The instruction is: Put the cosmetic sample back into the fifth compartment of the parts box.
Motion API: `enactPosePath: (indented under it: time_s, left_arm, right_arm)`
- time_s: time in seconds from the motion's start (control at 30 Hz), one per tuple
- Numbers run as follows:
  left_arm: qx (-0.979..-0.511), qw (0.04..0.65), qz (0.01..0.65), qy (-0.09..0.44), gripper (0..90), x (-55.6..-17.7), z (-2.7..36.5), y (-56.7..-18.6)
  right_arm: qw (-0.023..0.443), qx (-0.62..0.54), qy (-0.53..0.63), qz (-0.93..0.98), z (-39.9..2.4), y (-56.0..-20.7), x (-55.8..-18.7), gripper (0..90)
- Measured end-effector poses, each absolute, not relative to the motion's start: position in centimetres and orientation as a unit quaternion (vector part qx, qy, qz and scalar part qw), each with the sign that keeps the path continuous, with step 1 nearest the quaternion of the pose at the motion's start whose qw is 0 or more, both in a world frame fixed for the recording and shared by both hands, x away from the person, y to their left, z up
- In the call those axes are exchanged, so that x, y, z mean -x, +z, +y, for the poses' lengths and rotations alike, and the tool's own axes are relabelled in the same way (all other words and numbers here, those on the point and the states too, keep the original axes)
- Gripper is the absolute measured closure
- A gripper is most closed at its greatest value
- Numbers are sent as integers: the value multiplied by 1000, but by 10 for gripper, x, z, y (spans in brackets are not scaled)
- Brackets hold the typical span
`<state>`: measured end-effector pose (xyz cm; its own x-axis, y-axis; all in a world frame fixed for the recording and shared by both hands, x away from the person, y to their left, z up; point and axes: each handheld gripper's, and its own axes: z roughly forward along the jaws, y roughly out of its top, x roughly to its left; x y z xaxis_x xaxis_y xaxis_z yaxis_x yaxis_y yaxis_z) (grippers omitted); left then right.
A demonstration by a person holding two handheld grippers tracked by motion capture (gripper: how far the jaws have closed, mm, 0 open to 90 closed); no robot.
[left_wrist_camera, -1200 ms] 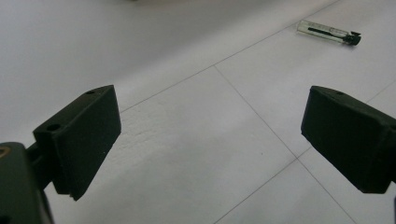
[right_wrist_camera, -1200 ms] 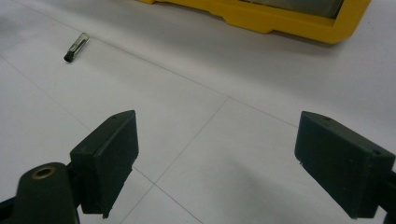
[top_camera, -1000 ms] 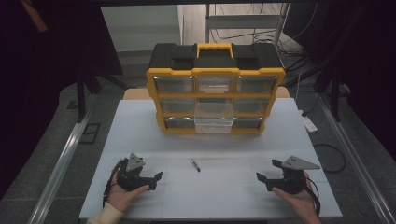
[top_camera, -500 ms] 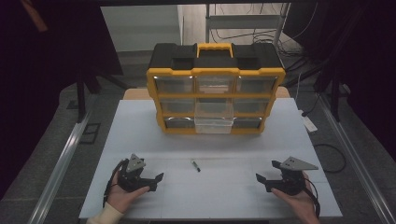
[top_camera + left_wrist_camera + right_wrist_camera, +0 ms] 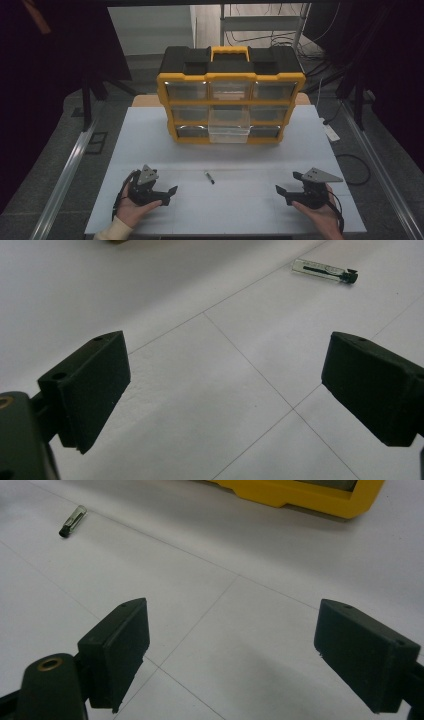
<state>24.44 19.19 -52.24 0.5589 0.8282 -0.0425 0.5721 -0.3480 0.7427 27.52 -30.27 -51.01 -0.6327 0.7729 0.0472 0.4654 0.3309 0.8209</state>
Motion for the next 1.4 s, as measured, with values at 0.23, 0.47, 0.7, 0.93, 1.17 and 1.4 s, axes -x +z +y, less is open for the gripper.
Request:
enactPosePath:
  time_s: [0.23, 0.47, 0.7, 0.93, 1.17, 1.4]
  left_arm:
    - [-802, 368, 436, 176, 62, -242, 193, -521]
    - [-804, 369, 432, 176, 62, -243, 190, -520]
    - [-802, 372, 432, 178, 65, -245, 191, -517]
    - [-809, 373, 419, 175, 70, -253, 185, -508]
    - [-829, 365, 392, 162, 69, -257, 172, -502]
    - [-834, 365, 384, 155, 70, -261, 166, -499]
  right_arm:
    - [178, -389, 428, 797, -303, -511, -278, 148]
    - [179, -393, 426, 795, -303, -511, -277, 149]
    - [177, -393, 426, 796, -304, -512, -278, 150]
    - [174, -396, 423, 796, -303, -514, -280, 152]
    - [174, -398, 421, 796, -302, -515, -280, 153]
    - [175, -399, 421, 795, -302, -515, -280, 154]
